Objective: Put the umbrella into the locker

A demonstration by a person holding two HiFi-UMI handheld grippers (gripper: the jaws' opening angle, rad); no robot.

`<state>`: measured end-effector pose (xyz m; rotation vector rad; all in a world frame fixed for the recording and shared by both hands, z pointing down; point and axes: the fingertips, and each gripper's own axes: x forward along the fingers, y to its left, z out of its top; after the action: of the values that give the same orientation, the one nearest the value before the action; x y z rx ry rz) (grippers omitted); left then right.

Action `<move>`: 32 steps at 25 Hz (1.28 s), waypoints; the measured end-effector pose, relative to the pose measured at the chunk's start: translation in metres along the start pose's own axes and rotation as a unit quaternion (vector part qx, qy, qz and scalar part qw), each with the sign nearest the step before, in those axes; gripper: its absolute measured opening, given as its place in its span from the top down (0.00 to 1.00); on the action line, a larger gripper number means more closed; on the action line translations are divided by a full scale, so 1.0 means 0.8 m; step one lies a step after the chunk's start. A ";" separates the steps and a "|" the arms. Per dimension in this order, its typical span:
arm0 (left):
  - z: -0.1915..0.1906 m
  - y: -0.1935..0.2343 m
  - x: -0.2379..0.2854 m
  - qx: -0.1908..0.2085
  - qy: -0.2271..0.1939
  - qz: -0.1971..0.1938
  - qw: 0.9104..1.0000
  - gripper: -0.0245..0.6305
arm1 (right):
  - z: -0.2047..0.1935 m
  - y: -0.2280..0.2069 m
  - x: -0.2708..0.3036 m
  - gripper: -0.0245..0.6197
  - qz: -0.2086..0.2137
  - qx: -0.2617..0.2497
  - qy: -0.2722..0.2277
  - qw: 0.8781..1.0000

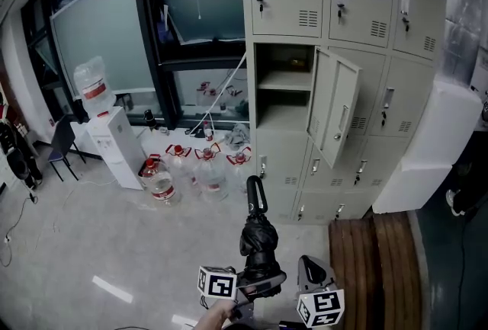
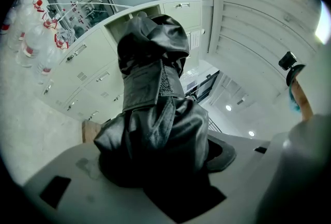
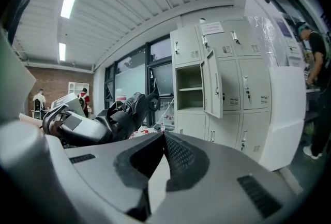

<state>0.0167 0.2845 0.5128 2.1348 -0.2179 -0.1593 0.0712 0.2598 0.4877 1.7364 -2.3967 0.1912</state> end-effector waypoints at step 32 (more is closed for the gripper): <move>0.399 0.277 0.164 -0.013 0.078 -0.035 0.996 0.53 | 0.079 -0.194 0.476 0.96 -0.048 0.009 0.032 0.998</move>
<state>0.0606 -0.1235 0.5227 2.1183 -0.0488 -0.0346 0.0986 -0.1545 0.5084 1.8211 -2.2679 0.2528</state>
